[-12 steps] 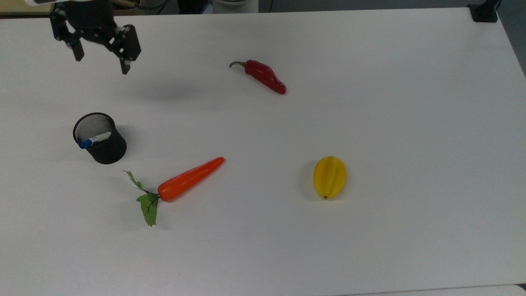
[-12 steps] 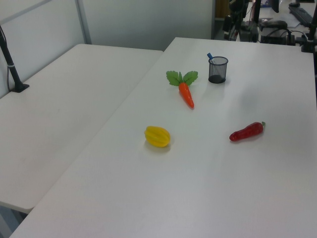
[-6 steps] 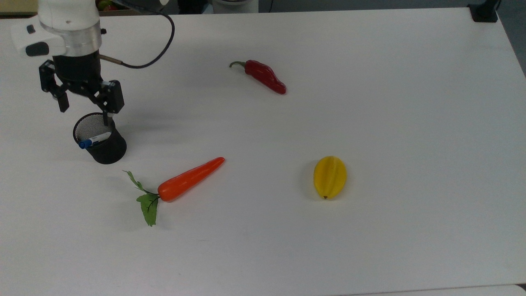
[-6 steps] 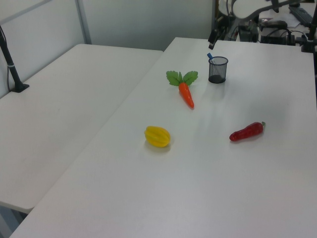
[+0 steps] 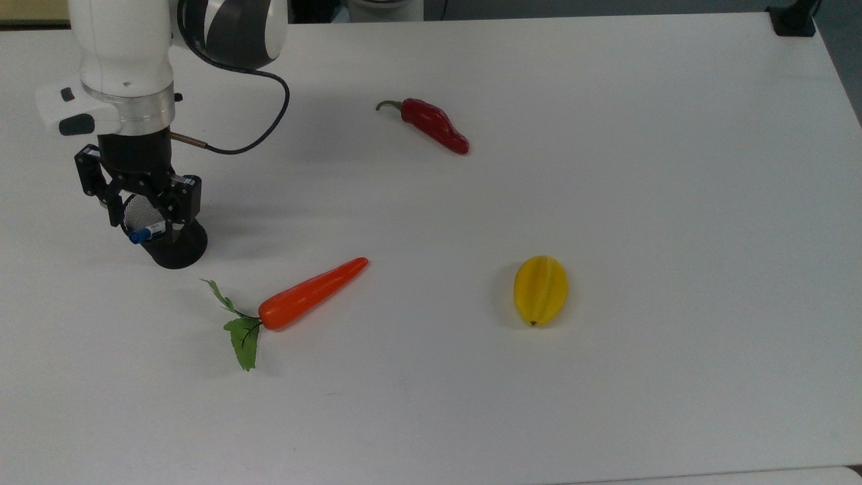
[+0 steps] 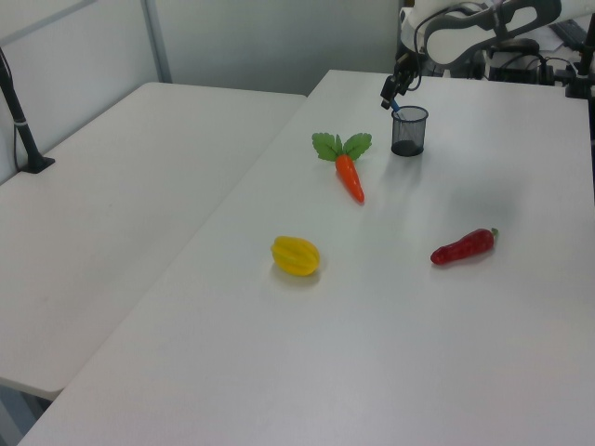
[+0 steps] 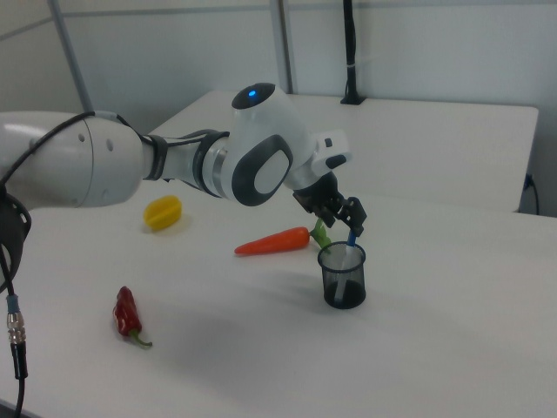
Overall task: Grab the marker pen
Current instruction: 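Lower the gripper and close it on the blue-capped marker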
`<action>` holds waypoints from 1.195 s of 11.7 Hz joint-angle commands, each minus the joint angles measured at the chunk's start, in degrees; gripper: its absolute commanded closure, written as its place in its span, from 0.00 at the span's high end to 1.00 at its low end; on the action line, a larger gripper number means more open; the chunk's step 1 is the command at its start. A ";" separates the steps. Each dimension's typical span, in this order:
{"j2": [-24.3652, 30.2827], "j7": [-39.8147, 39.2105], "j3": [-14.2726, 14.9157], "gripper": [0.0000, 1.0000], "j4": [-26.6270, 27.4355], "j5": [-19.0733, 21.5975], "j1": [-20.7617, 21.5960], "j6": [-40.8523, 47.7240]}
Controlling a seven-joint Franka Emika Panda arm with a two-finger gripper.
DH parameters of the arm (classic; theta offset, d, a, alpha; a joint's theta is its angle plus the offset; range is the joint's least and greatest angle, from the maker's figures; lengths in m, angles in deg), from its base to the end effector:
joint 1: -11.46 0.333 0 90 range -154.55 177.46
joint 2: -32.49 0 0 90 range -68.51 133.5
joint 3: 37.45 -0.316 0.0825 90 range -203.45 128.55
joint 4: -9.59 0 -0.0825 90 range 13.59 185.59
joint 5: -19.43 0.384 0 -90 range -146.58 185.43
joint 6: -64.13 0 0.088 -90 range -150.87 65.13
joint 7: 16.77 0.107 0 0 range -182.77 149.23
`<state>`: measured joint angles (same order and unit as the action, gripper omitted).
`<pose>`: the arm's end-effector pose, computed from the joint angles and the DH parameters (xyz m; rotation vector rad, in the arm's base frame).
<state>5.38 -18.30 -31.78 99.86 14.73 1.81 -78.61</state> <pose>0.6990 -0.1791 0.4157 2.8971 -0.2404 0.6264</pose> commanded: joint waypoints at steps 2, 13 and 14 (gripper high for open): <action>-1.63 -1.11 0.13 0.53 -0.36 -0.22 -0.11 -3.50; -1.63 -1.46 0.13 0.14 -0.10 -0.22 -1.34 -3.60; -1.54 -1.46 0.13 0.13 -0.10 -0.22 -1.26 -3.59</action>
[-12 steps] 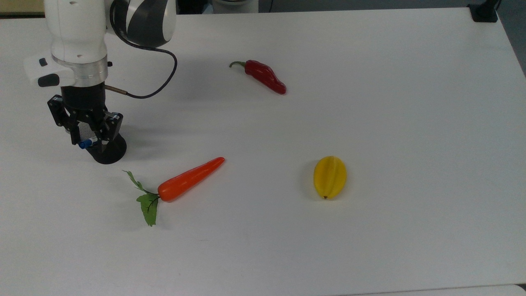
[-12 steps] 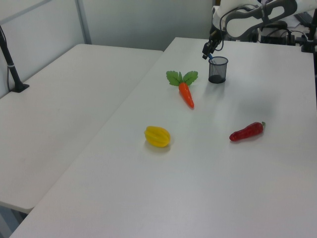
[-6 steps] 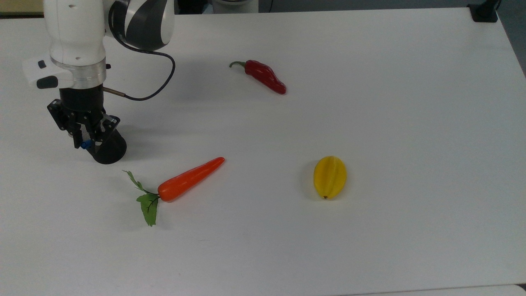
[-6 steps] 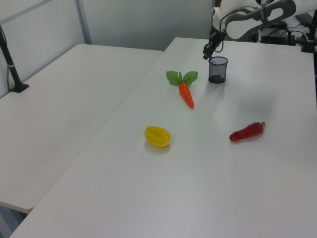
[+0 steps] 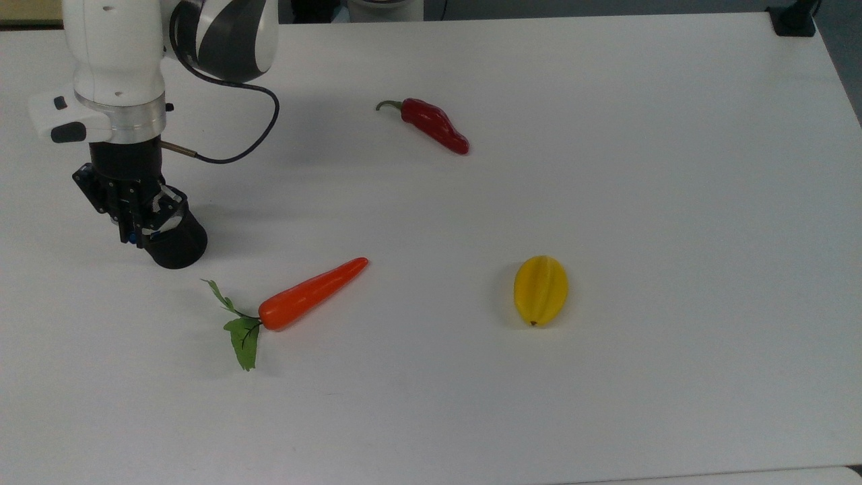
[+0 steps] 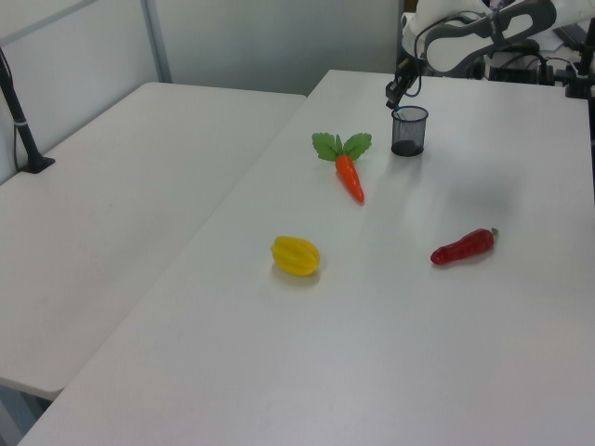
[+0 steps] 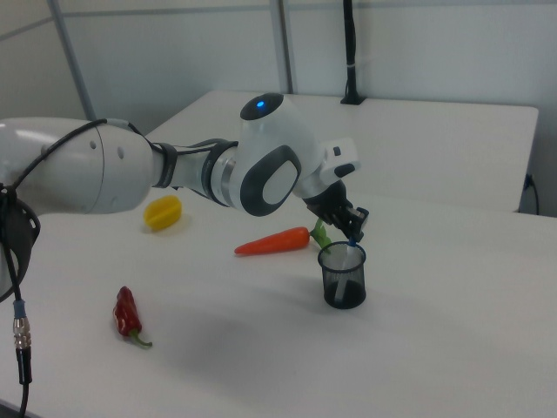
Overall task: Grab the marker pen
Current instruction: 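Lower the gripper and close it on the blue-capped marker, then lift the marker straight up out of the pen cup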
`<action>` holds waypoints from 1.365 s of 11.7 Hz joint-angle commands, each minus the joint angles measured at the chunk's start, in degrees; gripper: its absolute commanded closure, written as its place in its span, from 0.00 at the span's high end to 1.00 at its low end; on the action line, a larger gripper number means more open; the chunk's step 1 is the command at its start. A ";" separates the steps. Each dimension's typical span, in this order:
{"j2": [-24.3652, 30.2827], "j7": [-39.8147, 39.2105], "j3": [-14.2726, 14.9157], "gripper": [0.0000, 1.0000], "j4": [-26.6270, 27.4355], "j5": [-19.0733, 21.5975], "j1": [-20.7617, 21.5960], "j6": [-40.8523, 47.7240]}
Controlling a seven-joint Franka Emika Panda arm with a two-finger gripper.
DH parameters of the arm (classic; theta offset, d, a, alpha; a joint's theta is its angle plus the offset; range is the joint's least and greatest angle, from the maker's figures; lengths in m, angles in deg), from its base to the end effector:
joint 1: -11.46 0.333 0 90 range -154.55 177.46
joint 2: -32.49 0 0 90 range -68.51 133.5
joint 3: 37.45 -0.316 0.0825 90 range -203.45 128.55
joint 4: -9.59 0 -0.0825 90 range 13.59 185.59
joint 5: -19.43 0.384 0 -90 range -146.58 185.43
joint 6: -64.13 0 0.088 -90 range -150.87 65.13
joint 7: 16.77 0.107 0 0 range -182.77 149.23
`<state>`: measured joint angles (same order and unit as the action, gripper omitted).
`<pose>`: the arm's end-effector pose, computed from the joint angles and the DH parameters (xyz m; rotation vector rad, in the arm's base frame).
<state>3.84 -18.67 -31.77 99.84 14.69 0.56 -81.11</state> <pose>0.6995 -0.1947 0.4019 2.8823 -0.2544 0.6455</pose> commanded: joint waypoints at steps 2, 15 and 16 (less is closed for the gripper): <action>0.43 -0.82 0.12 0.12 -0.07 -0.01 0.00 -0.83; 11.24 3.56 -0.58 0.12 -0.42 0.95 0.61 1.71; 11.68 5.23 -0.93 0.12 -0.42 0.87 1.48 3.72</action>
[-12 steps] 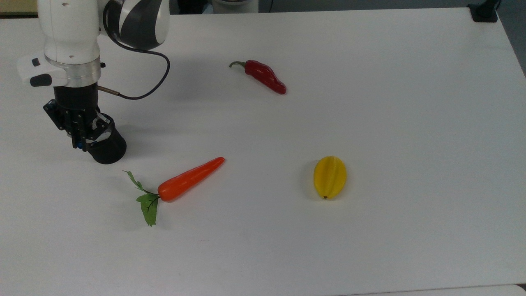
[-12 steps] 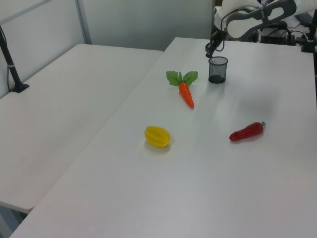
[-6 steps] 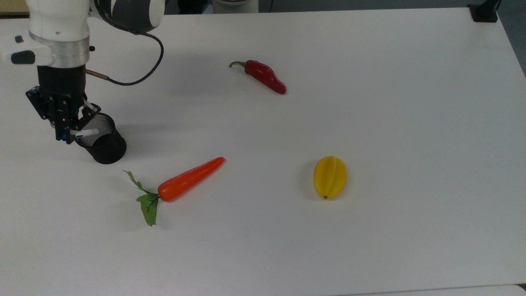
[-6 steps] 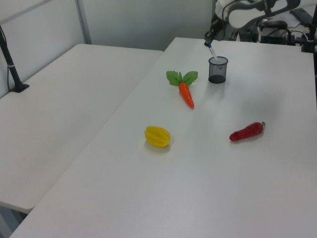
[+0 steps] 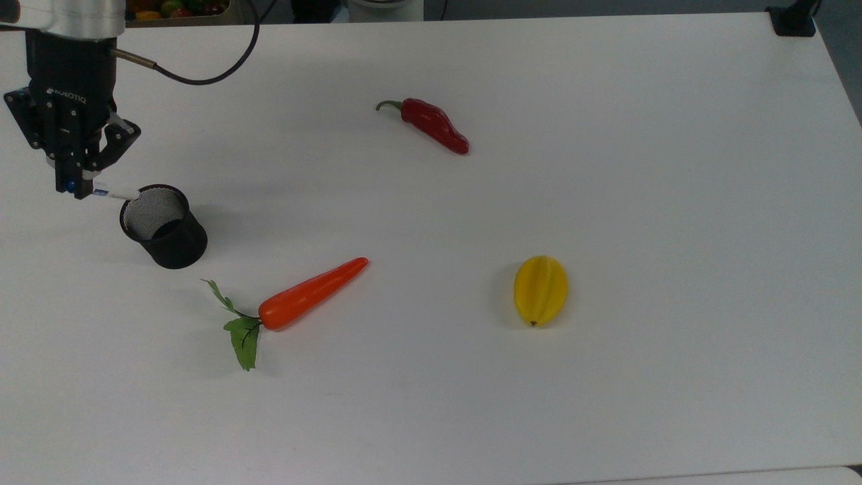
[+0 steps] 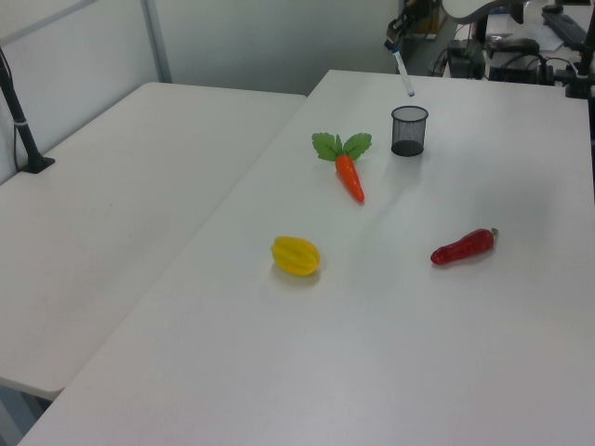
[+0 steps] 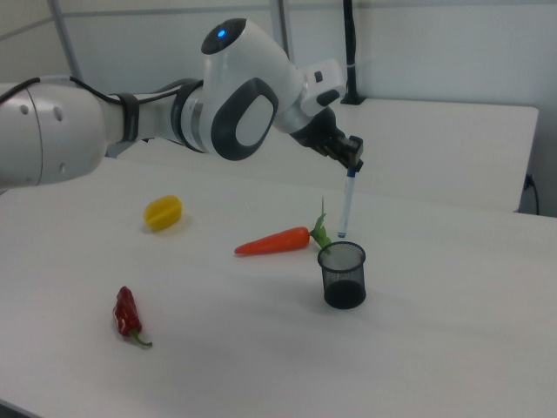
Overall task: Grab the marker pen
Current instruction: 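Carry the marker away from the cup toward the red chili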
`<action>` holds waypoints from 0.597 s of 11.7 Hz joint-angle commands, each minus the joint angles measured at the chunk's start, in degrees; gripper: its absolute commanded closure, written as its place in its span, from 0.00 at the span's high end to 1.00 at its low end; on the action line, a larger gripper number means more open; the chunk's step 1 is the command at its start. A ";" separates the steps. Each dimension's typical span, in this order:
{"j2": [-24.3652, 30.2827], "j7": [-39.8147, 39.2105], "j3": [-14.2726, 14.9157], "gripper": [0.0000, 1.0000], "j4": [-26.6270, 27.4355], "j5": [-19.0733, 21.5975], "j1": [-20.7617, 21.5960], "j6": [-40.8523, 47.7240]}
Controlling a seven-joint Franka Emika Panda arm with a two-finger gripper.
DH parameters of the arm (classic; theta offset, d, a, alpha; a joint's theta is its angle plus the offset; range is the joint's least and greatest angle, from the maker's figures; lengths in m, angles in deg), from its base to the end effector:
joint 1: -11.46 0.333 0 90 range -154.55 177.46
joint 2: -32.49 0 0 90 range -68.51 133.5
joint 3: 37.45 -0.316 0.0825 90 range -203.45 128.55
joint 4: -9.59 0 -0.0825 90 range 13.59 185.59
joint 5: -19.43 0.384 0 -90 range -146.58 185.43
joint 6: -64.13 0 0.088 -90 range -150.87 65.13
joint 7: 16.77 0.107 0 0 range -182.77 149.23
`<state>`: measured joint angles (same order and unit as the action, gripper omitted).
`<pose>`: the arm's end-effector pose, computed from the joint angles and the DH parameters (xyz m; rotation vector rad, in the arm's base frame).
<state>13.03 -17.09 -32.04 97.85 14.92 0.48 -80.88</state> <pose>0.6828 -0.1894 0.5342 2.7949 -0.3019 0.9203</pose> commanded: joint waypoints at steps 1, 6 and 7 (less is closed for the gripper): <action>2.85 4.87 -1.10 0.12 1.56 0.73 3.31 6.47; 2.86 8.84 -1.11 0.13 1.91 0.64 12.89 21.23; 2.77 8.93 -1.11 0.13 1.91 0.64 14.30 23.70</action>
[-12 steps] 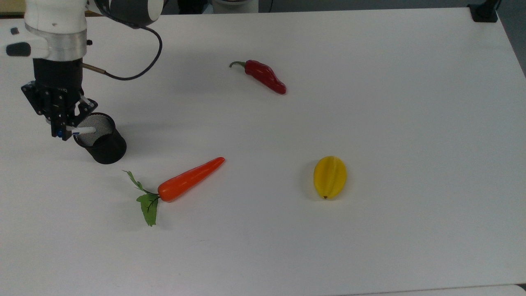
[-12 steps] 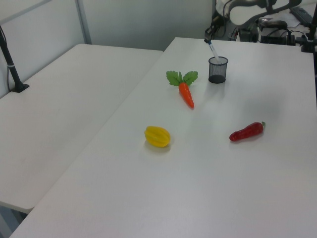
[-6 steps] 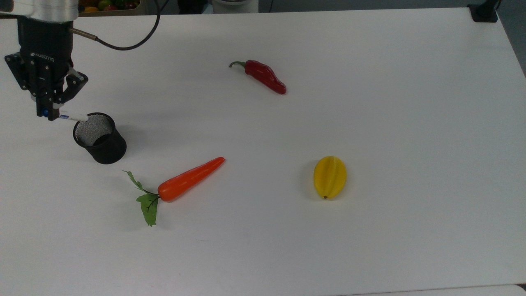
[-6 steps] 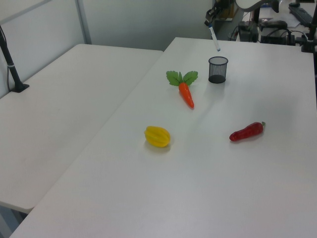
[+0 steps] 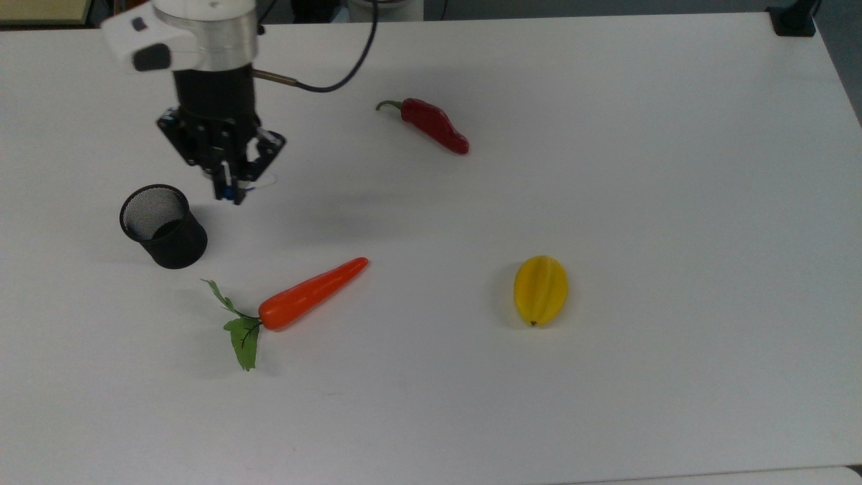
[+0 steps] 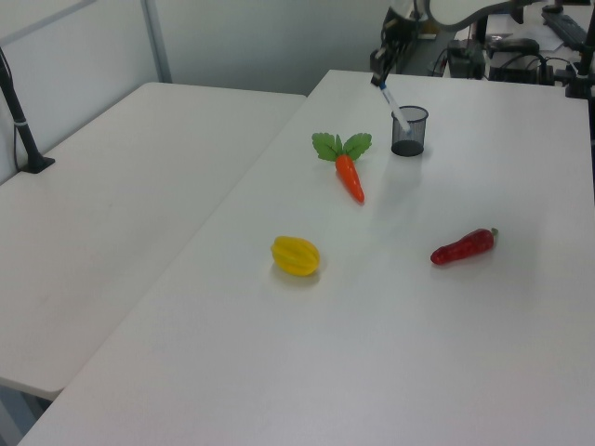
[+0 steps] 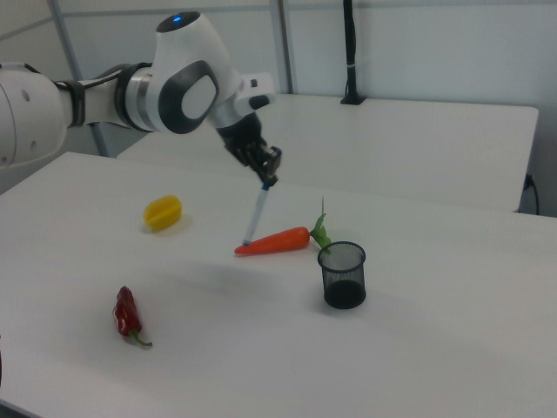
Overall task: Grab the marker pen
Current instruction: 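Carry the marker away from the cup toward the red chili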
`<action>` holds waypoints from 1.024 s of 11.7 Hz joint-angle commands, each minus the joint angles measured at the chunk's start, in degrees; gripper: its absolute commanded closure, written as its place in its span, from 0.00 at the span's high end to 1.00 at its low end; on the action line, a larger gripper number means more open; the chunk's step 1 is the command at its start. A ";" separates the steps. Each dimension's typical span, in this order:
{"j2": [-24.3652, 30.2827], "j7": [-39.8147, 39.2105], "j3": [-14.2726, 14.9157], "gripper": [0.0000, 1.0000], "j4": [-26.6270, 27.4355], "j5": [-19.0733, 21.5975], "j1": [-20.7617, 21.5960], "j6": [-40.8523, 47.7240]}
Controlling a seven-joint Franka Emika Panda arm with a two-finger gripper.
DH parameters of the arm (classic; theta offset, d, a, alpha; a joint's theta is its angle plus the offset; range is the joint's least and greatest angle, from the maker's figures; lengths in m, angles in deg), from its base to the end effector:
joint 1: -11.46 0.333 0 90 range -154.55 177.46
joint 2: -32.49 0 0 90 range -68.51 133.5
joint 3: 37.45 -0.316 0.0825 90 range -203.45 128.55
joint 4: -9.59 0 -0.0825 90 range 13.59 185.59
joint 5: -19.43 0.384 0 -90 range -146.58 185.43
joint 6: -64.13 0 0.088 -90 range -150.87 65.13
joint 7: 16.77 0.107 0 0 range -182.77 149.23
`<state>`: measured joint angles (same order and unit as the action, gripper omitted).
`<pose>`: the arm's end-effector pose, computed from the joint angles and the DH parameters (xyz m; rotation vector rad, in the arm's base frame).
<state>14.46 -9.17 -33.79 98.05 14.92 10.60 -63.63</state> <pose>0.6867 -0.0510 0.5108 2.9987 -0.2527 0.5692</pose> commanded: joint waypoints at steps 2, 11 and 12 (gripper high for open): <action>1.25 1.27 0.65 0.13 1.88 0.64 7.53 11.72; -4.73 1.01 0.21 0.14 3.03 0.46 13.77 13.68; -5.34 1.01 0.21 0.14 2.94 0.46 13.78 13.68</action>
<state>10.26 -8.39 -33.93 100.66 14.93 22.60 -50.03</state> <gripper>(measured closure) 0.819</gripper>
